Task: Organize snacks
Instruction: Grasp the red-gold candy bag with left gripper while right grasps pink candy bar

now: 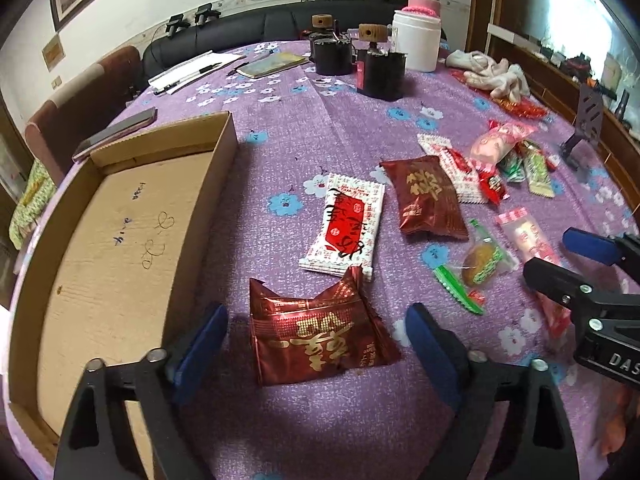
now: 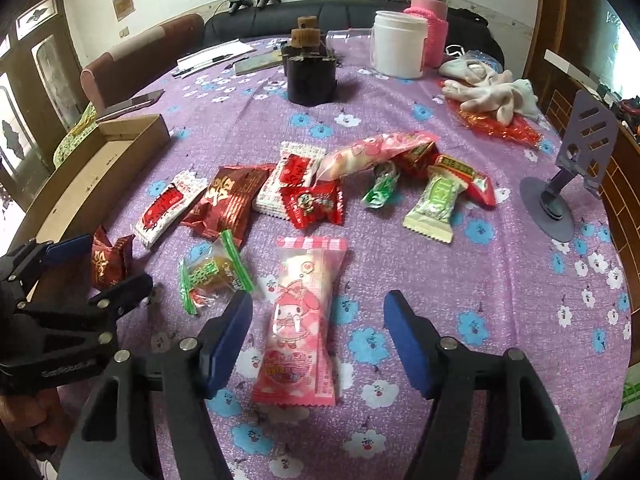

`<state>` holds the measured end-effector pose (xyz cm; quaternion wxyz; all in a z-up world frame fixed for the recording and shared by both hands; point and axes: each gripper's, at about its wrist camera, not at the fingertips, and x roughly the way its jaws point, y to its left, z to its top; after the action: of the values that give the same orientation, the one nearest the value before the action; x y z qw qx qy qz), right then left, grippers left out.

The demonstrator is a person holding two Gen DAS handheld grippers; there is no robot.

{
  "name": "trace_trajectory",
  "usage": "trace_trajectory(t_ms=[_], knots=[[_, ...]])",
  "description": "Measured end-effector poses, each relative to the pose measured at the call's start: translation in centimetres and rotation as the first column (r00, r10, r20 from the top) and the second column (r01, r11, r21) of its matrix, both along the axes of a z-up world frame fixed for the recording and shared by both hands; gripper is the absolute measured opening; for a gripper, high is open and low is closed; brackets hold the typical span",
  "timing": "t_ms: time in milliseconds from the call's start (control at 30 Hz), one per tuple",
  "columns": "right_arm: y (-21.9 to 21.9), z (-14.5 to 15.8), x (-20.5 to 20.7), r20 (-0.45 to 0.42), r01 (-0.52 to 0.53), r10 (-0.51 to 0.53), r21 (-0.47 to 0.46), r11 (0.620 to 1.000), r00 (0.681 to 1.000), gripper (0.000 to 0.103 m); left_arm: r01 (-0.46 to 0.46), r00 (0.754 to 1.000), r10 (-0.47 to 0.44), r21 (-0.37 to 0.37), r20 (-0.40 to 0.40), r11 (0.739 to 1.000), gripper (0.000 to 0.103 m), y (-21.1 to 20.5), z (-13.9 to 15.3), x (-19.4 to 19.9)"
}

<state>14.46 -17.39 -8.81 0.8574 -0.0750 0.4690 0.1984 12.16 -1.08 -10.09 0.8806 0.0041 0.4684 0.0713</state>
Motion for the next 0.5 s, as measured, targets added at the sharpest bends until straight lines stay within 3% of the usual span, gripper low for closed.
trace_trajectory(t_ms=[67, 167, 233, 300, 333, 500], knots=[[0.4, -0.2, -0.1, 0.001, -0.011, 0.011, -0.015, 1.0, 1.0, 0.063, 0.0, 1.0, 0.0, -0.011, 0.0, 1.0, 0.08, 0.1, 0.0, 0.1], [1.0, -0.7, -0.2, -0.014, -0.03, 0.029, -0.038, 0.999, 0.999, 0.047, 0.003, 1.0, -0.003, -0.033, -0.011, 0.999, 0.07, 0.1, 0.1, 0.3], [1.3, -0.8, -0.3, -0.005, -0.032, 0.032, -0.057, 0.998, 0.999, 0.044, 0.008, 1.0, -0.009, -0.021, -0.013, 1.0, 0.068, -0.1, 0.2, 0.5], [1.1, -0.7, -0.3, -0.006, -0.028, 0.028, -0.053, 0.998, 1.0, 0.027, 0.01, 1.0, -0.01, -0.024, -0.007, 1.0, 0.065, 0.1, 0.3, 0.4], [0.9, -0.6, -0.2, -0.005, -0.023, 0.023, -0.051, 0.998, 1.0, 0.024, 0.009, 1.0, -0.009, -0.025, -0.003, 1.0, 0.061, 0.1, 0.3, 0.3], [-0.1, -0.3, -0.4, -0.003, -0.005, 0.005, -0.02, 1.0, 1.0, 0.023, 0.007, 1.0, -0.005, -0.053, 0.029, 0.999, 0.05, 1.1, 0.6, -0.3]])
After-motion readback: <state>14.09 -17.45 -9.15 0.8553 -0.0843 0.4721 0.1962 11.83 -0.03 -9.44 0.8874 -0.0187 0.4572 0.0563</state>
